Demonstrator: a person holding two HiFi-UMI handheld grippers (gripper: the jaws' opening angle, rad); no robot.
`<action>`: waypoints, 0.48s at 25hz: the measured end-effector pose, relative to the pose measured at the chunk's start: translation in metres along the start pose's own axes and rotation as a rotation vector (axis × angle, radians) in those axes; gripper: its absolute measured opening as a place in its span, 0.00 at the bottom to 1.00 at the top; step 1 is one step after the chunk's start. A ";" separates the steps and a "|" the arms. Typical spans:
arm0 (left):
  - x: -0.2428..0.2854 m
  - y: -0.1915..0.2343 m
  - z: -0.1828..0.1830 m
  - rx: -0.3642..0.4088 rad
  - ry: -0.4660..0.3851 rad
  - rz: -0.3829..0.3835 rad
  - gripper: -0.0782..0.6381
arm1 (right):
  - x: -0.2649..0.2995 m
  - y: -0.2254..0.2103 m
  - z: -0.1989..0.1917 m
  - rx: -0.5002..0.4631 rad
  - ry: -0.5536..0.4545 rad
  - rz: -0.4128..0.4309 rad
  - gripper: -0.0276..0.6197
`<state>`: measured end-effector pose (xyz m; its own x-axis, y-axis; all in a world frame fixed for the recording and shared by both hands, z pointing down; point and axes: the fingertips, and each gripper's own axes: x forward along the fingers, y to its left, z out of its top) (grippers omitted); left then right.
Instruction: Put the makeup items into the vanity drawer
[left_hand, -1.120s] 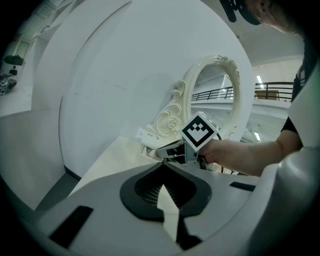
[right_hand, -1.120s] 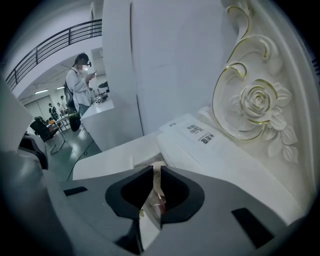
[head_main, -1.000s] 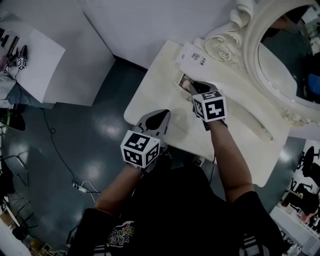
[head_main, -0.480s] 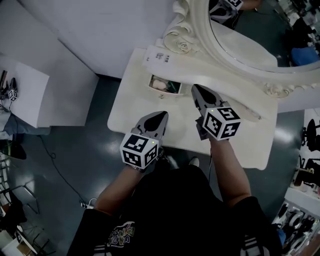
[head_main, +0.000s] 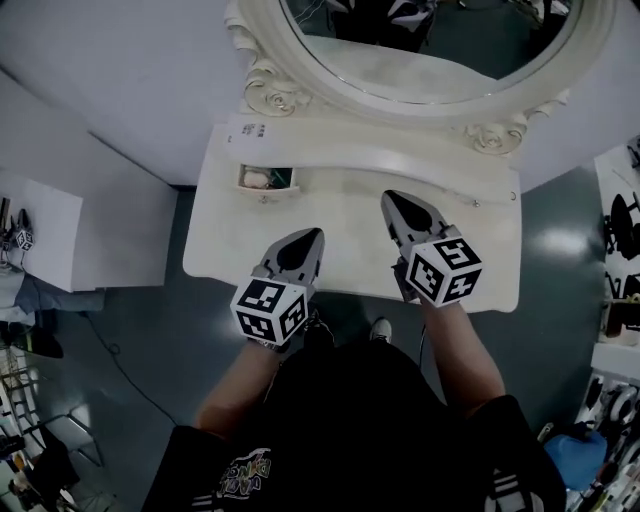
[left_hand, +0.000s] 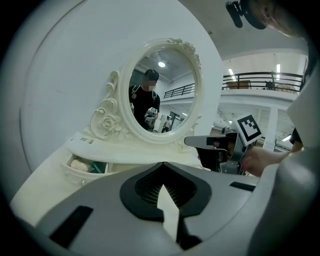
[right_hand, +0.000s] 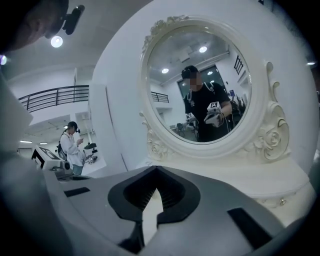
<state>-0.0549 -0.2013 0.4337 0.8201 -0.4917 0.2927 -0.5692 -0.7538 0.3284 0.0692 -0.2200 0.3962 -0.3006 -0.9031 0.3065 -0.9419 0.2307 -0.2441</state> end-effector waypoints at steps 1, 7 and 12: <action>0.003 -0.011 -0.001 0.005 -0.002 -0.004 0.11 | -0.012 -0.005 -0.001 0.002 -0.003 -0.004 0.09; 0.009 -0.062 -0.004 0.036 -0.002 -0.005 0.11 | -0.071 -0.016 -0.009 -0.007 -0.012 -0.010 0.09; 0.006 -0.091 -0.007 0.056 -0.002 0.003 0.11 | -0.104 -0.015 -0.014 -0.008 -0.025 -0.006 0.09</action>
<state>0.0013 -0.1324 0.4119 0.8185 -0.4950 0.2918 -0.5676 -0.7755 0.2766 0.1123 -0.1243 0.3812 -0.2917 -0.9130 0.2851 -0.9447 0.2284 -0.2353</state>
